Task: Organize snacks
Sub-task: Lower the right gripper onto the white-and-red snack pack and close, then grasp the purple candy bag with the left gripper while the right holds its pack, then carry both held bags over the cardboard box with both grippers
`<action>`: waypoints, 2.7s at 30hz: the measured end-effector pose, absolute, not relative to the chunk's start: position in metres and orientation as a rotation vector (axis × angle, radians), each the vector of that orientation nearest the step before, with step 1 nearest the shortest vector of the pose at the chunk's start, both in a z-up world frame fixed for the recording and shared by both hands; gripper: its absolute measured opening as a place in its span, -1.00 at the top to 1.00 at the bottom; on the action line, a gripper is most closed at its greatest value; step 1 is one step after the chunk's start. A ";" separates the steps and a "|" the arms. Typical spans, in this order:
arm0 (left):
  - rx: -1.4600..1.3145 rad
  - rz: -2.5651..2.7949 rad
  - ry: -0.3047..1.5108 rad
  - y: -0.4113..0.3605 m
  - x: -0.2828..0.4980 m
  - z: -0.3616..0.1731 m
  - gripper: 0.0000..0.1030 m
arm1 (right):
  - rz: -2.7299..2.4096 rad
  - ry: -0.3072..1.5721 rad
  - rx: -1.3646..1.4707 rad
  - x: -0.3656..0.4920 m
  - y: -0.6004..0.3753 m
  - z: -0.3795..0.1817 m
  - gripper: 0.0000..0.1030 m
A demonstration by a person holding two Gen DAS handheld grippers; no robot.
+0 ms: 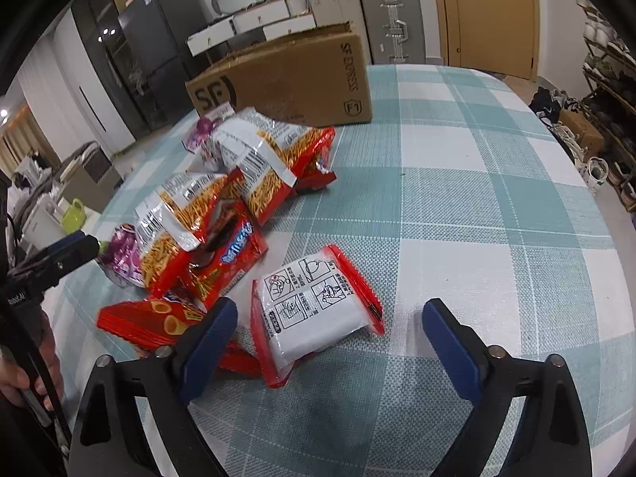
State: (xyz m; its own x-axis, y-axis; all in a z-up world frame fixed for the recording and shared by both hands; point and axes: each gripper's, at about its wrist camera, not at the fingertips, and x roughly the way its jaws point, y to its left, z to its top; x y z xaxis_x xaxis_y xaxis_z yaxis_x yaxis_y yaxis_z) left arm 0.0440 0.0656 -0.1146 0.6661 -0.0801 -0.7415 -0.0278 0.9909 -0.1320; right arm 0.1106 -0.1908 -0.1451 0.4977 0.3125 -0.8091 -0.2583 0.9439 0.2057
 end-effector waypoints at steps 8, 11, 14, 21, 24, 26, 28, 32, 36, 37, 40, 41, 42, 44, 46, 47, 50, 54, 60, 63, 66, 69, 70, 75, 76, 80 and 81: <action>-0.185 -0.065 0.872 0.074 0.051 -0.126 -0.99 | 0.346 0.984 -0.030 0.114 -0.176 -0.149 -0.81; -0.180 -0.078 0.876 0.072 0.051 -0.127 -0.99 | 0.334 0.972 -0.081 0.111 -0.172 -0.150 -0.67; -0.184 -0.098 0.878 0.069 0.049 -0.127 -0.99 | 0.336 0.962 -0.111 0.109 -0.171 -0.150 -0.45; -0.192 -0.104 0.875 0.065 0.046 -0.122 -0.99 | 0.353 0.944 -0.122 0.103 -0.174 -0.147 -0.11; -0.191 -0.104 0.867 0.064 0.040 -0.118 -0.99 | 0.370 0.941 -0.079 0.100 -0.179 -0.145 -0.07; -0.187 -0.101 0.865 0.064 0.037 -0.116 -0.99 | 0.368 0.936 -0.049 0.098 -0.184 -0.142 -0.07; -0.190 -0.104 0.867 0.065 0.033 -0.115 -0.99 | 0.377 0.927 -0.018 0.094 -0.188 -0.138 -0.07; -0.216 -0.112 0.877 0.068 0.026 -0.114 -0.99 | 0.393 0.898 0.040 0.083 -0.196 -0.127 -0.07; -0.237 -0.121 0.885 0.067 0.021 -0.113 -0.99 | 0.407 0.867 0.077 0.071 -0.203 -0.116 -0.07; -0.239 -0.123 0.885 0.066 0.020 -0.113 -0.99 | 0.410 0.859 0.080 0.067 -0.203 -0.113 -0.07; -0.228 -0.119 0.887 0.062 0.023 -0.113 -0.99 | 0.421 0.839 0.091 0.056 -0.205 -0.106 -0.07; -0.221 -0.116 0.884 0.060 0.025 -0.113 -0.99 | 0.427 0.834 0.093 0.052 -0.205 -0.104 -0.07; -0.217 -0.113 0.881 0.059 0.027 -0.113 -0.99 | 0.427 0.828 0.092 0.049 -0.206 -0.102 -0.07; -0.220 -0.113 0.888 0.058 0.034 -0.115 -0.99 | 0.434 0.816 0.088 0.042 -0.206 -0.098 -0.07; -0.233 -0.118 0.903 0.056 0.041 -0.119 -0.99 | 0.433 0.803 0.086 0.036 -0.208 -0.095 -0.07; -0.239 -0.122 0.909 0.055 0.045 -0.122 -0.99 | 0.435 0.801 0.089 0.034 -0.209 -0.094 -0.07; -0.218 -0.118 0.919 0.050 0.057 -0.129 -0.99 | 0.438 0.793 0.090 0.031 -0.211 -0.093 -0.07; -0.235 -0.117 0.932 0.050 0.076 -0.140 -0.98 | 0.444 0.797 0.095 0.032 -0.212 -0.095 -0.07; -0.305 -0.158 0.965 0.057 0.087 -0.154 -0.79 | 0.444 0.803 0.096 0.035 -0.212 -0.098 -0.07; -0.320 -0.165 0.963 0.061 0.086 -0.154 -0.59 | 0.442 0.810 0.099 0.037 -0.211 -0.099 -0.07; -0.340 -0.185 0.959 0.066 0.084 -0.155 -0.36 | 0.444 0.811 0.094 0.037 -0.209 -0.099 -0.07; -0.318 -0.184 0.970 0.068 0.081 -0.155 -0.15 | 0.447 0.812 0.087 0.036 -0.205 -0.097 -0.07; -0.317 -0.188 0.973 0.069 0.077 -0.154 -0.08 | 0.447 0.813 0.083 0.035 -0.204 -0.096 -0.07; -0.342 -0.196 0.962 0.079 0.062 -0.154 0.01 | 0.447 0.804 0.058 0.031 -0.196 -0.089 -0.07; -0.341 -0.201 0.962 0.080 0.059 -0.153 0.02 | 0.447 0.802 0.053 0.031 -0.194 -0.087 -0.07; -0.326 -0.203 0.942 0.085 0.048 -0.148 0.02 | 0.446 0.791 0.049 0.027 -0.189 -0.079 -0.07; -0.319 -0.196 0.936 0.086 0.044 -0.145 0.03 | 0.448 0.787 0.049 0.026 -0.187 -0.076 -0.07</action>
State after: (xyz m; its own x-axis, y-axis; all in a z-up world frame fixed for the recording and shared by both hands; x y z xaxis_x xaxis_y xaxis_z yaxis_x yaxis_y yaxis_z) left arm 0.0444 0.0857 -0.1449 0.5799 -0.3014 -0.7568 0.0276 0.9358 -0.3515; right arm 0.0258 -0.1873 -0.0760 0.6173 0.4072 -0.6732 -0.3713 0.9051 0.2070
